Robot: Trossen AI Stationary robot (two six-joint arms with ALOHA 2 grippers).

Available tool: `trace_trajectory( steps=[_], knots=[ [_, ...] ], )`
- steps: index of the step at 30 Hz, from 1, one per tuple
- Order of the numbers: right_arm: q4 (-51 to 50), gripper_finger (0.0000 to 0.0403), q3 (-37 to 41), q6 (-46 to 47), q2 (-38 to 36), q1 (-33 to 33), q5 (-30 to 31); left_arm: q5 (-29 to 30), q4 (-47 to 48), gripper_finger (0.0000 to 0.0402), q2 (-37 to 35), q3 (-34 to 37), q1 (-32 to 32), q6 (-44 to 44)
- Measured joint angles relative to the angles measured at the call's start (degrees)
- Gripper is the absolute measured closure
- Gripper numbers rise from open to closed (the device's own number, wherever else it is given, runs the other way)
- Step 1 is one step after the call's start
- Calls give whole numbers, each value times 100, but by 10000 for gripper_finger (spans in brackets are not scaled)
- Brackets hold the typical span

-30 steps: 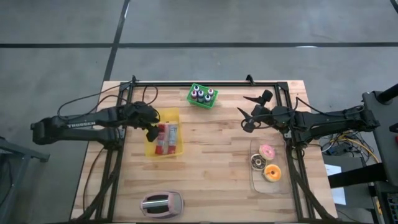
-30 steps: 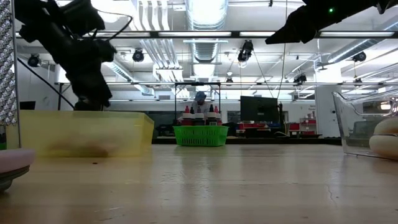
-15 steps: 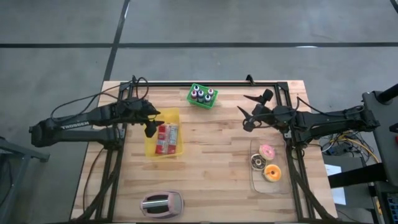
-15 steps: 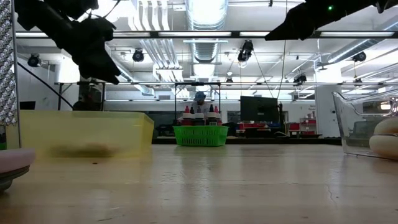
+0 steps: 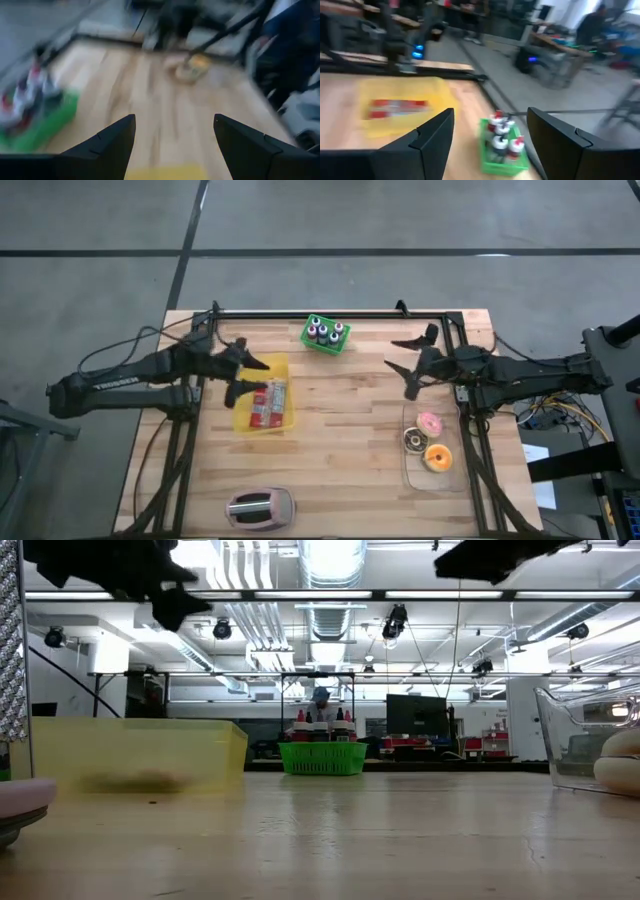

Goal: Pick & Place Food Item
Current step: Return to Home Position

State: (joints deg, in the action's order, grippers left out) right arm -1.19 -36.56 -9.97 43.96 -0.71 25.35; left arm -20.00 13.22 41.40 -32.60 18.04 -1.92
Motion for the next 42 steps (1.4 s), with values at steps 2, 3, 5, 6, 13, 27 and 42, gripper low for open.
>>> trace_trajectory(
  steps=[2, 3, 5, 6, 13, 27, 42],
  knots=[
    [-389, 156, -112, 202, -279, 0, -390, -172, -144, 129, -316, -2, 0, 131],
    [-571, 156, -144, 276, -445, 0, -559, -168, -90, 129, -503, 2, 0, 193],
    [-762, 156, -133, 375, -827, -2, -869, -139, -27, 129, -936, 40, 0, 308],
    [-785, 156, -93, 396, -1030, -2, -1032, -129, -22, 129, -1156, 85, 0, 327],
    [-940, 156, 260, 511, -2106, -4, -1610, -132, -354, 129, -2727, 744, 0, 66],
    [-777, 156, 817, 975, -2450, -7, -1854, -294, -1097, 129, -4141, 1956, -1, -296],
    [-531, 156, 1163, 1073, -2612, 0, -1616, -103, -1060, 128, -4141, 2339, 0, -415]
  ],
)
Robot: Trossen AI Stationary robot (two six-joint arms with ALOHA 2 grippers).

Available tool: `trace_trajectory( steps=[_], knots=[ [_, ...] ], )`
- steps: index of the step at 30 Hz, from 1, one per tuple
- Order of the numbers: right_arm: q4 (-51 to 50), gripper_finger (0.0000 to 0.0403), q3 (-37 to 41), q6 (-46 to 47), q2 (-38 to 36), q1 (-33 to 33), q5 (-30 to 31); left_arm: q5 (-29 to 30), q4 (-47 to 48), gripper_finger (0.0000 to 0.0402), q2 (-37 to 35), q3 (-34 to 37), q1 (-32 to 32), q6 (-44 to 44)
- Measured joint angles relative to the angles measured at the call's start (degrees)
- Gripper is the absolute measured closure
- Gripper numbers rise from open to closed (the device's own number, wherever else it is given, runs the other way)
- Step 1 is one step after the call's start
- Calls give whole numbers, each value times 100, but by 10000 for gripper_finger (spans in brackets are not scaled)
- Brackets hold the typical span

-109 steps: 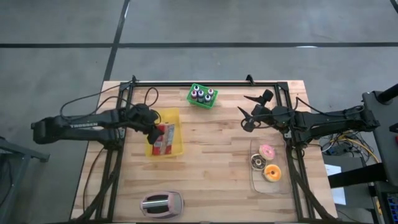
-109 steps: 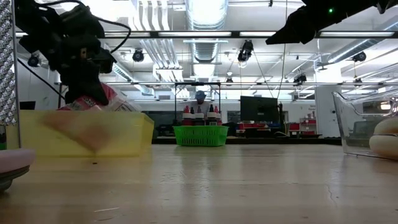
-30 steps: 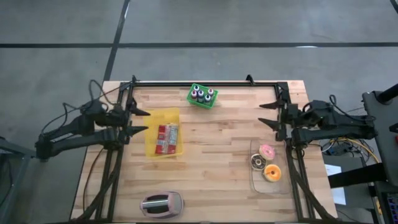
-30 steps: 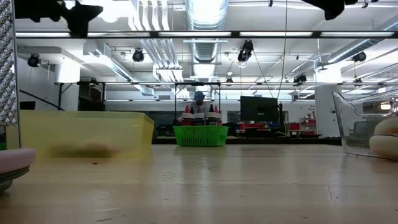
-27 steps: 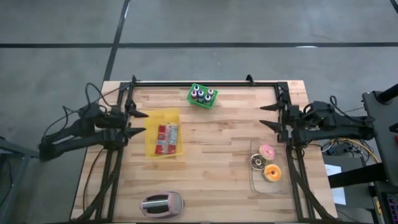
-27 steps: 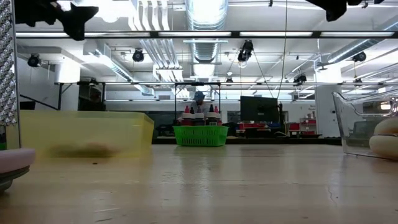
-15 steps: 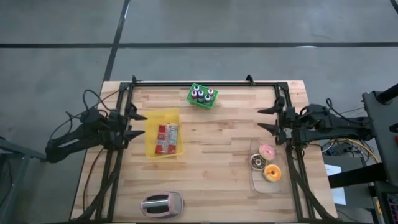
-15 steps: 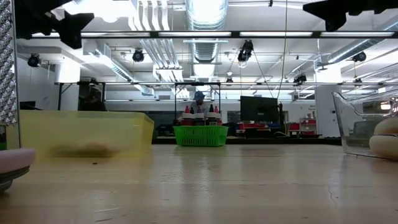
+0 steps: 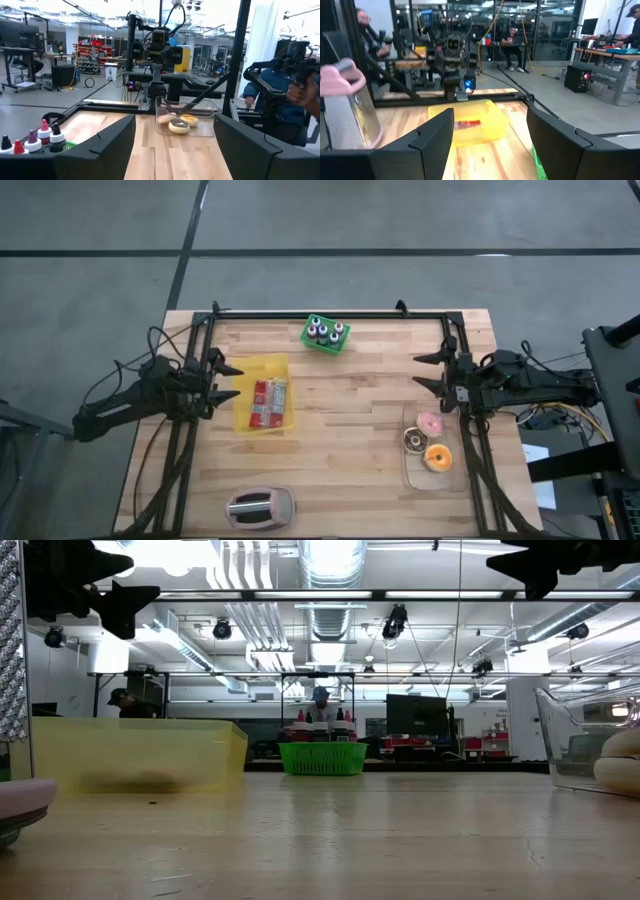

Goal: Pick & Place Food Item
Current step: Return to Home Position

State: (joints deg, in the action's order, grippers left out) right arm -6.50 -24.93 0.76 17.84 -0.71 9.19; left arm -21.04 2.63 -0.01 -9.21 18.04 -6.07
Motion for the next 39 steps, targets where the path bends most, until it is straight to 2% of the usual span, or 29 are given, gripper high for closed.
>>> trace_trajectory(
  steps=[6, 16, 18, 20, 24, 26, 29, 32, 39],
  knots=[
    [158, 156, 17, 215, -56, -1, 0, -27, -5, 128, 0, 2, 0, 252],
    [208, 156, 63, -5, -17, -2, 251, -907, -6, 128, 0, 3, -1, 1079],
    [258, 156, 69, -104, -13, -2, 405, -899, -15, 128, 0, 4, -1, 1116],
    [260, 156, 74, -230, -11, 0, 583, -410, -34, 128, 0, 2, 37, 1362],
    [249, 156, 74, -537, -24, 2, 938, 1728, 2, 128, 0, 11, 59, 844],
    [249, 156, 76, -724, -26, 4, 1083, 2039, -90, 128, 2, 39, 66, 687],
    [243, 156, 111, -978, -25, 14, 1090, 1778, -383, 128, 11, 206, 61, 704],
    [90, 156, 127, -812, -60, 103, 1060, 1663, -662, 128, 17, 388, 64, 542],
    [-383, 156, 173, -38, -59, 109, 741, 559, -977, 128, 15, 473, 61, 309]
  ],
)
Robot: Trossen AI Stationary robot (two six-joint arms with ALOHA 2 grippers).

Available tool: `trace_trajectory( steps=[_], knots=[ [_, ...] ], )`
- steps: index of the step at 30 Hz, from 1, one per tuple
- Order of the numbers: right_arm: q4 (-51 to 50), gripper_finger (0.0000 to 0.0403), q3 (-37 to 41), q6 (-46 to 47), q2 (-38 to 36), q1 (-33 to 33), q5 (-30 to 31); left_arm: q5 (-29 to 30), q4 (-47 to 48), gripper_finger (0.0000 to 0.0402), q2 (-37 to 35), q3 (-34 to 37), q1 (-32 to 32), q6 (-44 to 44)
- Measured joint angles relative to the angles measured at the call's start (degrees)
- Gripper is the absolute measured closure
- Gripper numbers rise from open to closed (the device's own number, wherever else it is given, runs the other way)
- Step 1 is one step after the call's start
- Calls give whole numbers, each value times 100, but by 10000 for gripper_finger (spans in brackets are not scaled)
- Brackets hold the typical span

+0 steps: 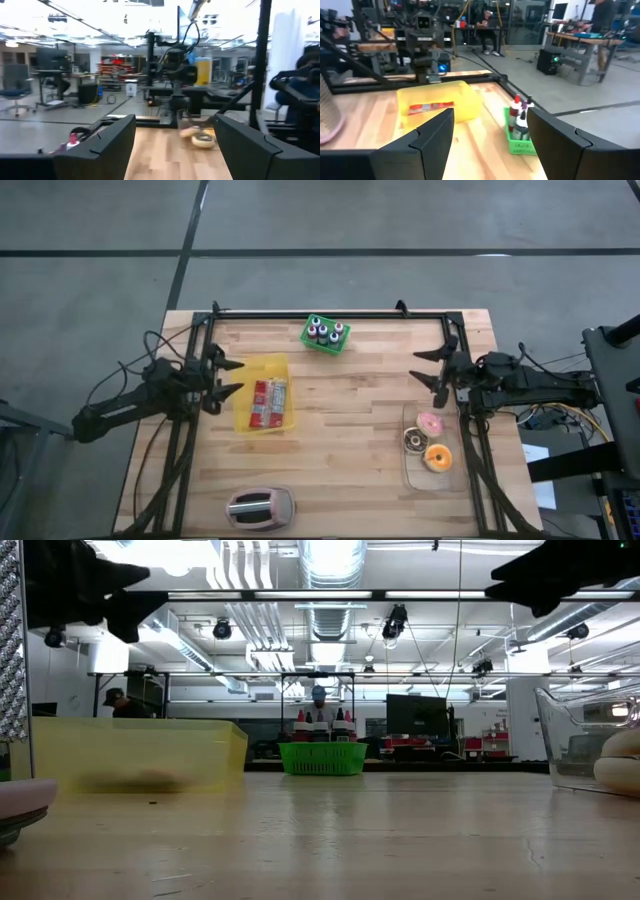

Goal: Pick & Place Food Item
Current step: Return to Home Position

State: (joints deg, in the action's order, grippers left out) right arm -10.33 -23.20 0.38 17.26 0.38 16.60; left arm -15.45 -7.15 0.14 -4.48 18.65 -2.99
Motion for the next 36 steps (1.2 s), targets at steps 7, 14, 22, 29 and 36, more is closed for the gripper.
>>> trace_trajectory(
  steps=[7, 14, 22, 29, 36],
  knots=[
    [-3, 156, 56, 63, 0, 2, -59, -265, -160, 128, -2, -35, 0, 198],
    [679, 156, 353, -138, -23, 0, -299, -520, -15, 129, -2, 6, 0, -219],
    [1100, 156, 1145, -95, -973, 0, -345, -522, 276, 129, -15, 151, 3, -210],
    [1392, 156, 2067, 60, -1651, 4, -341, -266, 272, 129, -10, 416, 29, -643],
    [1654, 156, 2271, 50, -1725, 6, -310, 217, 507, 129, 21, 414, 121, -678]
  ],
)
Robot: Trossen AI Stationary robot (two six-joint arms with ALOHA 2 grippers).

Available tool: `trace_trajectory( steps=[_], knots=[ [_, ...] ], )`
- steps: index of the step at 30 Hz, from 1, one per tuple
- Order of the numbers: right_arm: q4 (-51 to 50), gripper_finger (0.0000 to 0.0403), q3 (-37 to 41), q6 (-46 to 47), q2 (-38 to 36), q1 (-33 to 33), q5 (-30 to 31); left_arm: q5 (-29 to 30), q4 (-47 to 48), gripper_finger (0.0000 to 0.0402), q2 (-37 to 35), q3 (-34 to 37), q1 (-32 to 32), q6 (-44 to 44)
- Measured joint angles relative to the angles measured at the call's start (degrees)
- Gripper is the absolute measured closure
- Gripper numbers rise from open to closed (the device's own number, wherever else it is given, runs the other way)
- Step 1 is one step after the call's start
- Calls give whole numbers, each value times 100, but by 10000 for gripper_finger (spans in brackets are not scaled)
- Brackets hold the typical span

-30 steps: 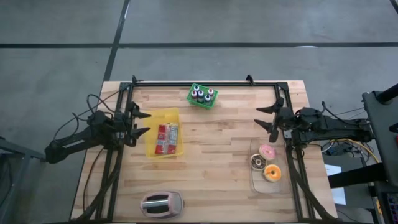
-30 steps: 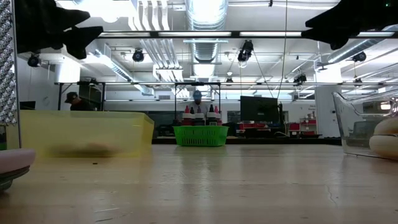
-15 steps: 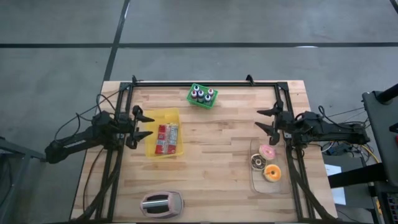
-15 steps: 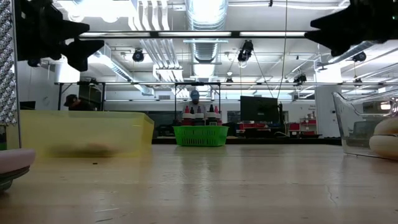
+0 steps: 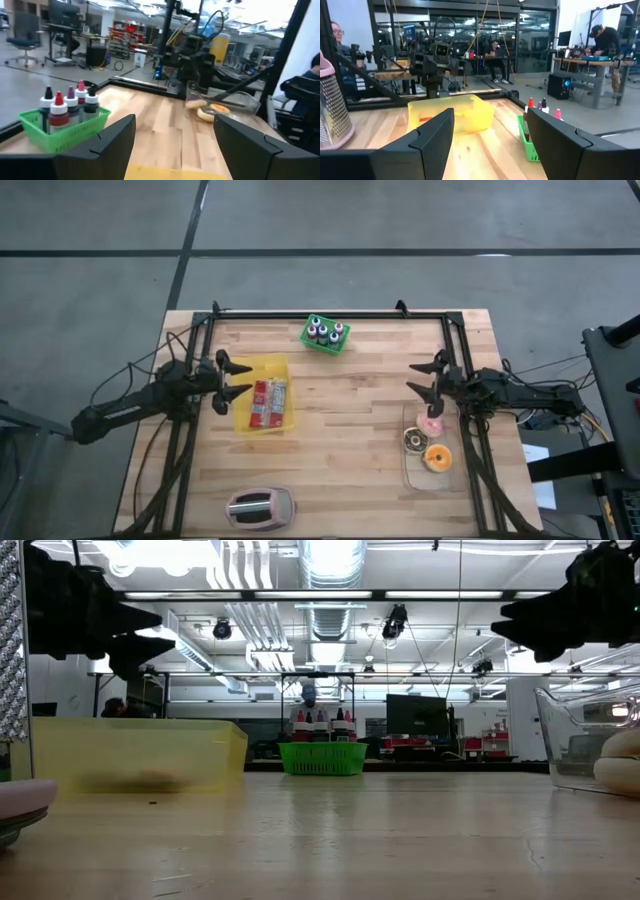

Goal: Pick & Place Food Item
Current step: Return to Home Position

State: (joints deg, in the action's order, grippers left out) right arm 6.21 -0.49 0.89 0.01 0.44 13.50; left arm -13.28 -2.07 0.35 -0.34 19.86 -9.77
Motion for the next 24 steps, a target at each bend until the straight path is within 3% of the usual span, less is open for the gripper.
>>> trace_trajectory(
  steps=[24],
  knots=[
    [-355, 156, -4, 11, 79, -4, 102, -219, -11, 128, 610, 0, 0, 194]
  ],
)
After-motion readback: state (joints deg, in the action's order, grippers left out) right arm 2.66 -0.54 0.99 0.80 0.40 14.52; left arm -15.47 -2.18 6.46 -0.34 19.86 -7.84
